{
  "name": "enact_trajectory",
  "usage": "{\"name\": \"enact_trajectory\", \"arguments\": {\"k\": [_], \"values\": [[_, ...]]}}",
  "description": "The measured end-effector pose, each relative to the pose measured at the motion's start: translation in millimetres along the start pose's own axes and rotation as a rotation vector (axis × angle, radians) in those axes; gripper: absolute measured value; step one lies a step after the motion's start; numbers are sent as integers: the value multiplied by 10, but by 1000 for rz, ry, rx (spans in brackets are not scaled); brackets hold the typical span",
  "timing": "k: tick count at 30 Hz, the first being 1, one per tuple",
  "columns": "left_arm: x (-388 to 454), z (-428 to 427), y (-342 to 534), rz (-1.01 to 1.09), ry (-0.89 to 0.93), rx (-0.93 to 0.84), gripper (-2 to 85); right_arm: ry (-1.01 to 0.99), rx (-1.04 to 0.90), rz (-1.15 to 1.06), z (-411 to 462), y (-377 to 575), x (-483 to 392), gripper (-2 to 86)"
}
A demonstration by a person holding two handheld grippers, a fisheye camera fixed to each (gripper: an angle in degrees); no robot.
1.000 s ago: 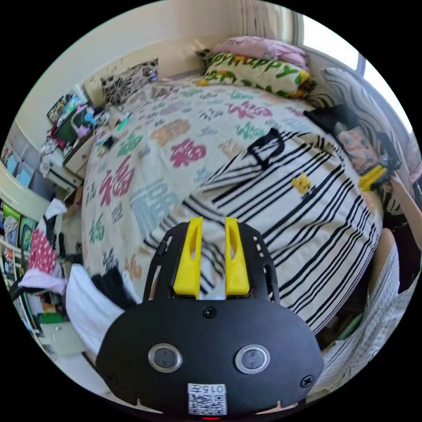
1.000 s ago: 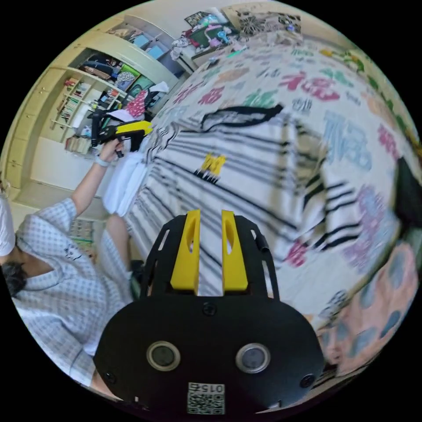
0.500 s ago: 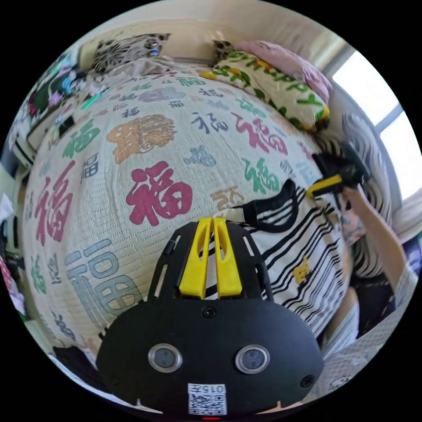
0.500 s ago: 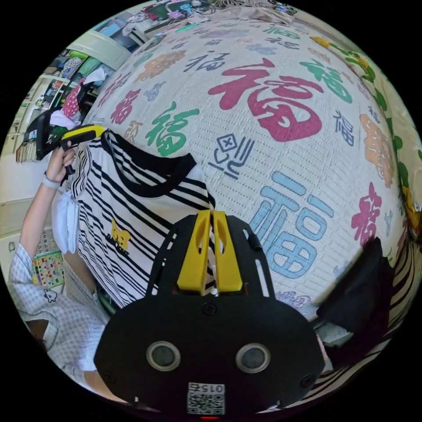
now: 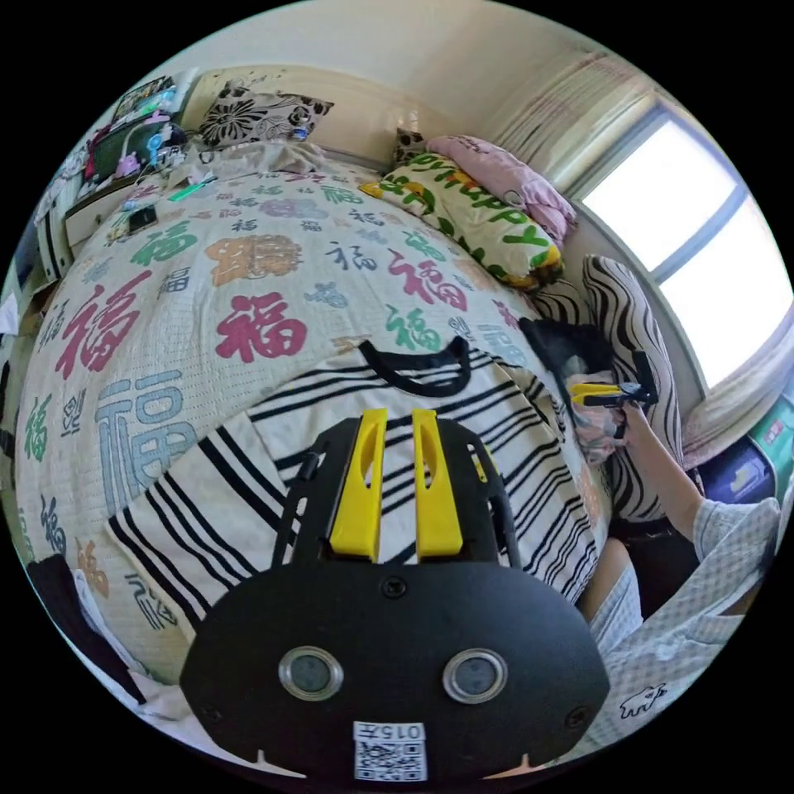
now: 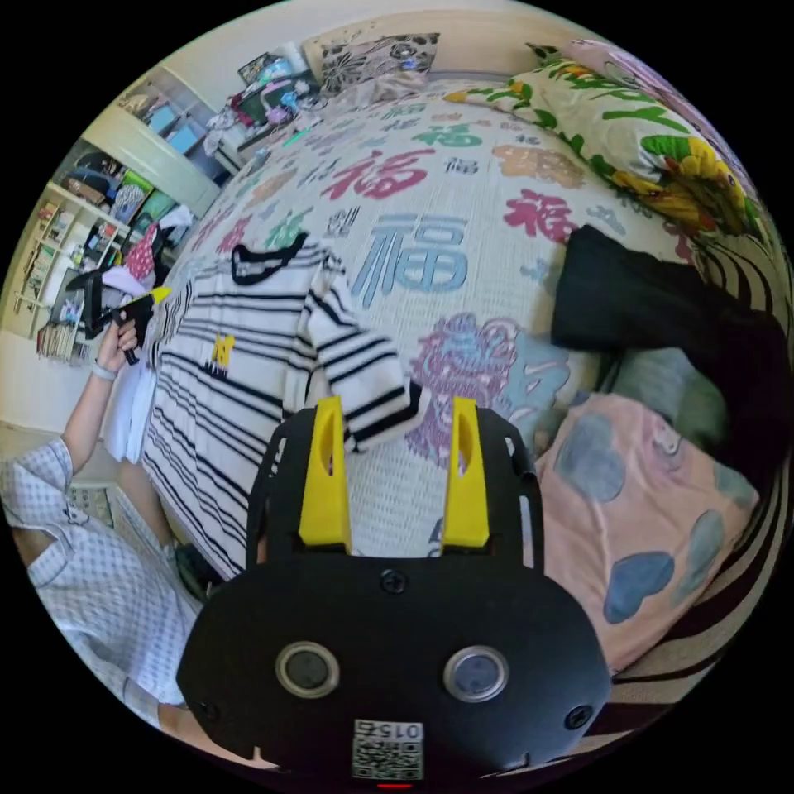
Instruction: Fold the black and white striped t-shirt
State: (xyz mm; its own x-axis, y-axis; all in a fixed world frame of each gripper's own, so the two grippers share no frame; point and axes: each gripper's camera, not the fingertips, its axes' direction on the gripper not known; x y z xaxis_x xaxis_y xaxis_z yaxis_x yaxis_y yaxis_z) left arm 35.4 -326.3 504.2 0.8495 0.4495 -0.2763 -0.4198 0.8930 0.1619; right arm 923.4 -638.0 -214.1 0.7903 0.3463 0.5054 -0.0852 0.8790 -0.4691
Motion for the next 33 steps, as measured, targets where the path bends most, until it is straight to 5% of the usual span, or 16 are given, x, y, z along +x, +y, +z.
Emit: {"name": "enact_trajectory", "arguments": {"k": [4,7,17,20,24,26,28,30,33], "values": [[488,353,388,48,105,-52,55,8,-109,-85,146,70,-142,167],[873,676,500,76,219,-73,58,56,-179,-157,234,-53,-237,66],[2284,1737,573,379,166,-64,87,-144,22,199,-623,-408,773,37],[2523,2082,625,433,83,-99,99,-237,87,203,-642,-353,940,66],[2681,2423,794,470,58,-157,100,-155,-79,5,-338,-243,812,205],[2741,2544,867,504,-38,-166,83,-100,-140,-111,-212,-170,699,198],[2747,2661,926,515,-103,-181,56,5,-230,-146,-50,-142,660,166],[2708,2626,950,484,-57,-171,32,190,-308,-108,109,-133,701,15],[2661,2394,1038,459,100,-68,12,98,-236,-105,-68,-106,769,1]]}}
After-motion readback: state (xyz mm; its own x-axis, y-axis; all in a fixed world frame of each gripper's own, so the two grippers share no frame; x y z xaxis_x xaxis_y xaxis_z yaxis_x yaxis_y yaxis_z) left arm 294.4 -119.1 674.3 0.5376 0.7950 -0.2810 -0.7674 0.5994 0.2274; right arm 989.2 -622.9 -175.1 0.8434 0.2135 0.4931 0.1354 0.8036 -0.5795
